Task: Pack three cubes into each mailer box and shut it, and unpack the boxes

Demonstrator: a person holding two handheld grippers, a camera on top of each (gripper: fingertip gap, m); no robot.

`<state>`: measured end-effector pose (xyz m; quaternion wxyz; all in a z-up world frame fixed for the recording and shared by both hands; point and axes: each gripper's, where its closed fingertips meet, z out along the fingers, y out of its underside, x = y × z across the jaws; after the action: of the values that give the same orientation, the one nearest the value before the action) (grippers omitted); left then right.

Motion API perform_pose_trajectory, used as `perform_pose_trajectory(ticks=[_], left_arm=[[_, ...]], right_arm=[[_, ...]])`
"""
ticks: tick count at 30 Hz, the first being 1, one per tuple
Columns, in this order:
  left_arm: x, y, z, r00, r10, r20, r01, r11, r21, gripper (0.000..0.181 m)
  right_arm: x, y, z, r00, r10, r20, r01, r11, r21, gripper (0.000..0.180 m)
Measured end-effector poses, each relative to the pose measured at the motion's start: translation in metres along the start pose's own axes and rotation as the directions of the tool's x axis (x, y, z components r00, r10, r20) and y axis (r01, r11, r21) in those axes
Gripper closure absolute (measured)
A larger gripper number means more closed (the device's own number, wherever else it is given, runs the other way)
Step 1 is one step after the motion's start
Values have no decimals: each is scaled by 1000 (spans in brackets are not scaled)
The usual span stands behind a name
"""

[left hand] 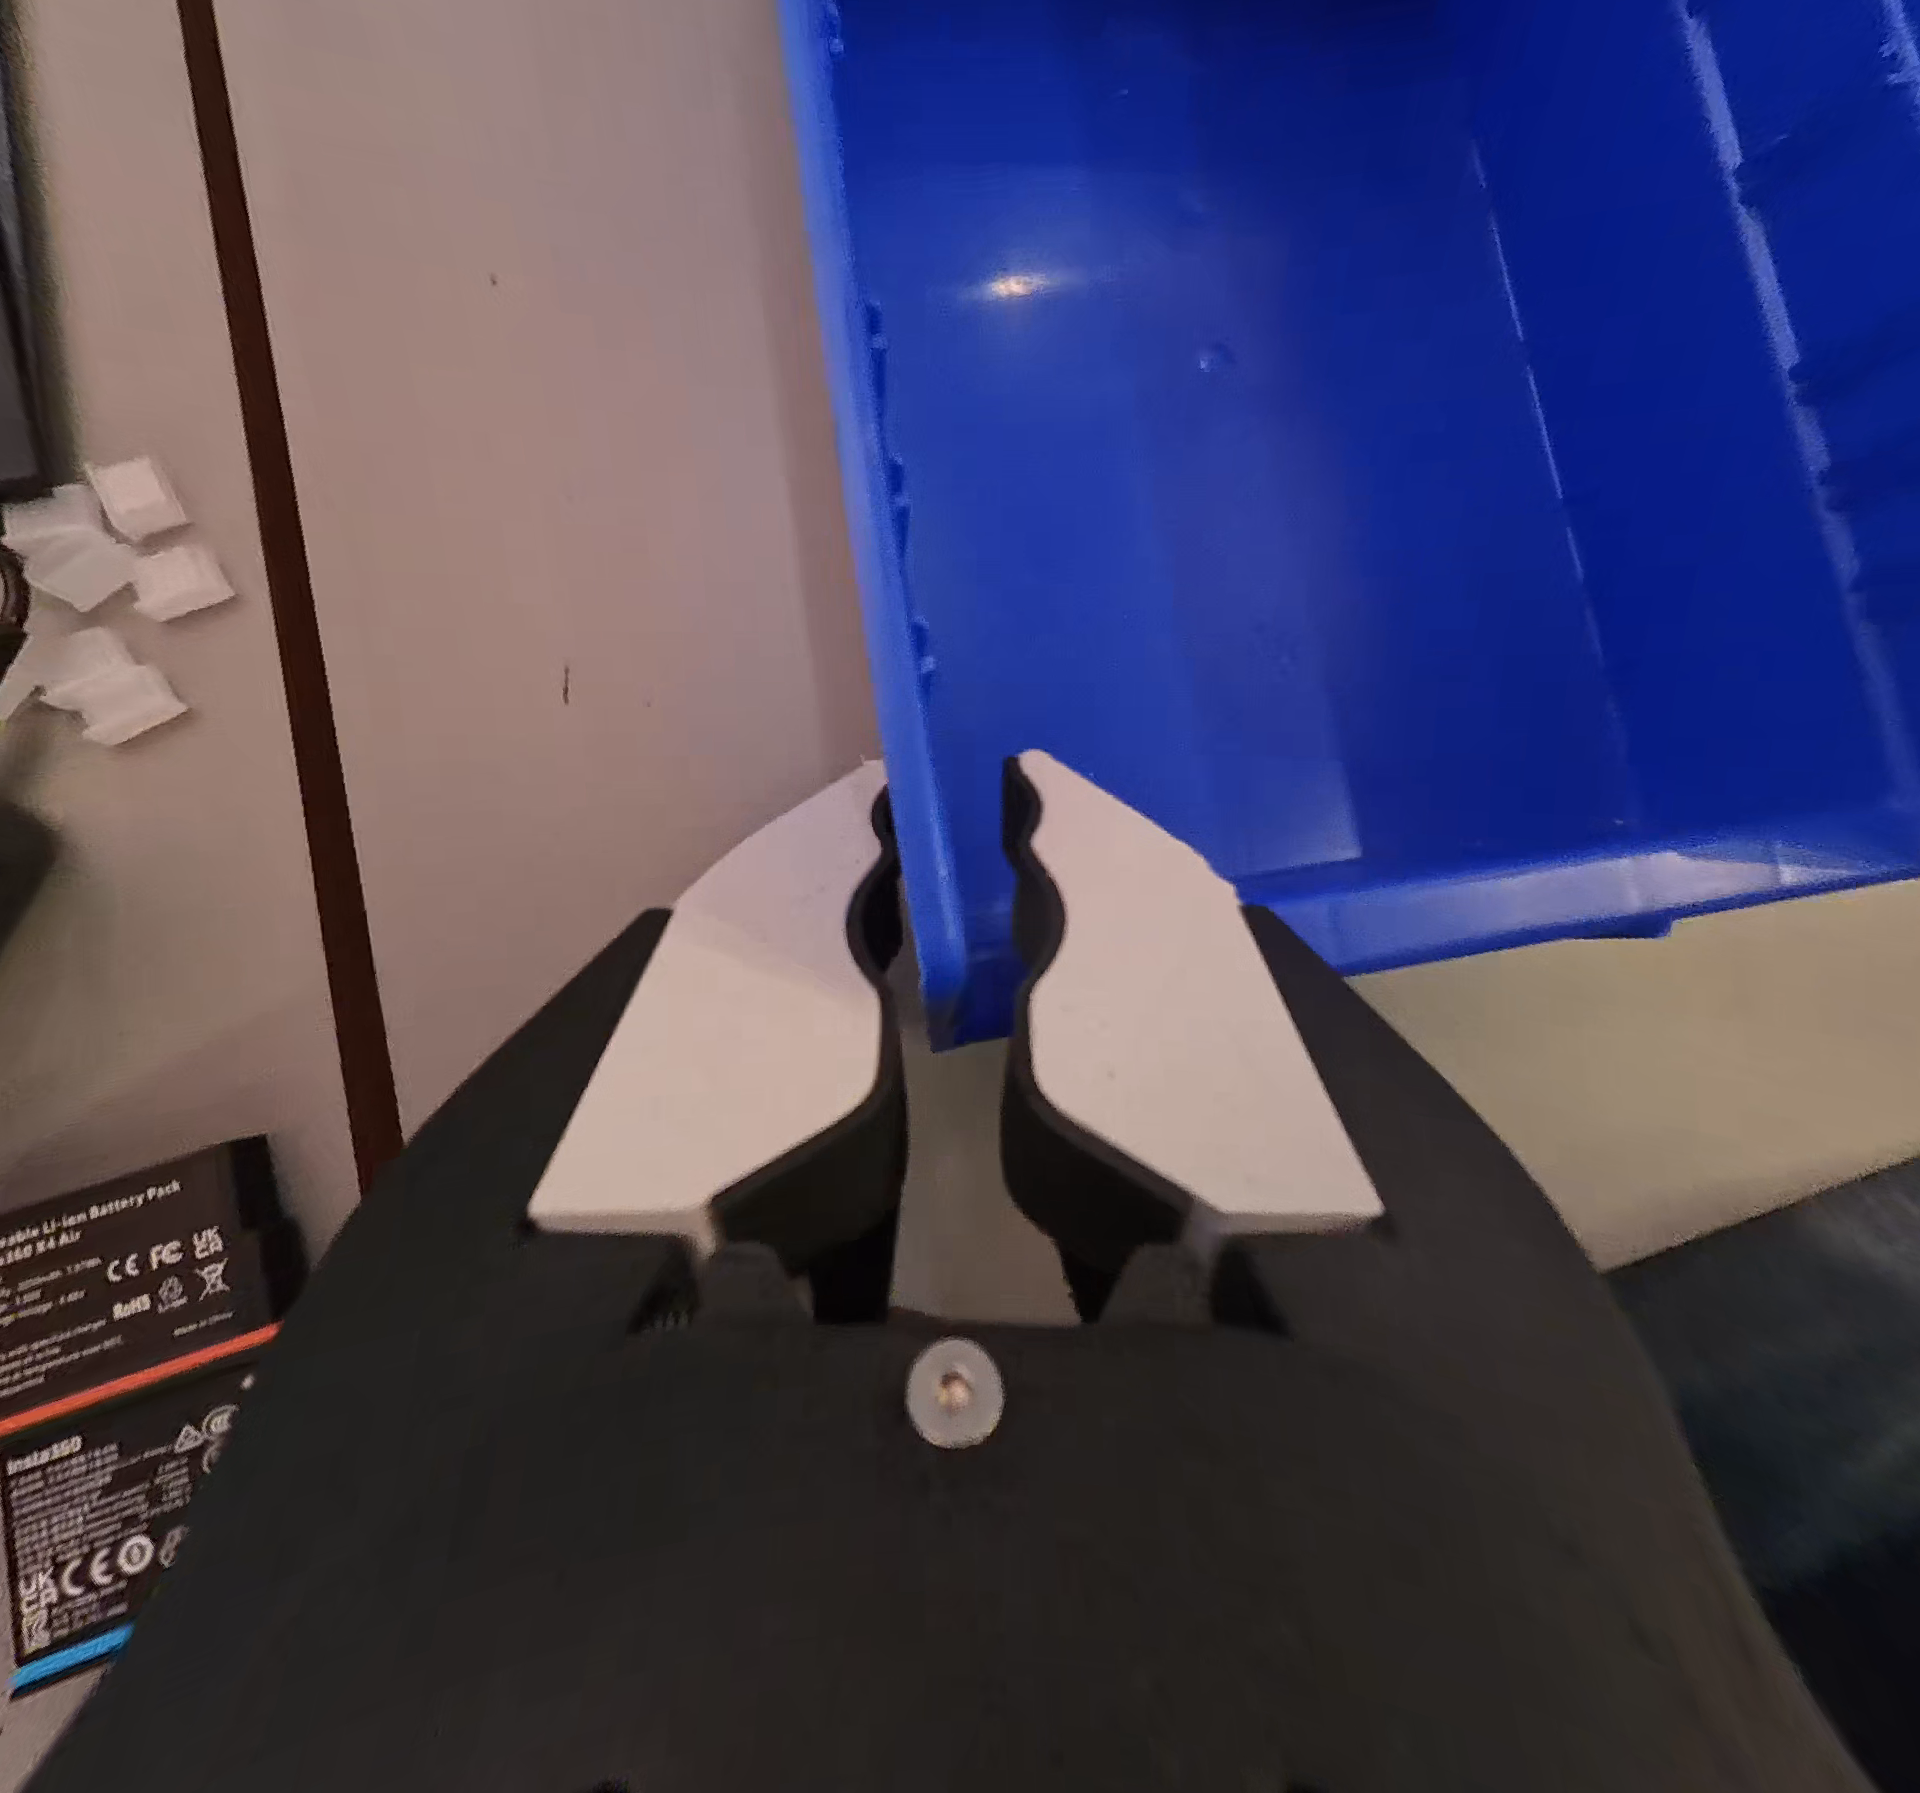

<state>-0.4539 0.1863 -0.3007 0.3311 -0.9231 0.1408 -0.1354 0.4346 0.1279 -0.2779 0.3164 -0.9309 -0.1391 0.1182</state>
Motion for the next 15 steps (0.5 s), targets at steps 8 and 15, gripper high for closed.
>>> perform_pose_trajectory(ticks=[8, 15], left_arm=[[13, -9, 4, 998, -35, -47, 39, 996, 74, 177], [36, -18, -10, 984, -90, -151, 122, 968, 219, 175]], right_arm=[[-69, -33, 37, 998, -2, 70, 2, 1000, 8, 160], [-157, -66, 74, 977, 59, 205, -72, 996, 56, 148]])
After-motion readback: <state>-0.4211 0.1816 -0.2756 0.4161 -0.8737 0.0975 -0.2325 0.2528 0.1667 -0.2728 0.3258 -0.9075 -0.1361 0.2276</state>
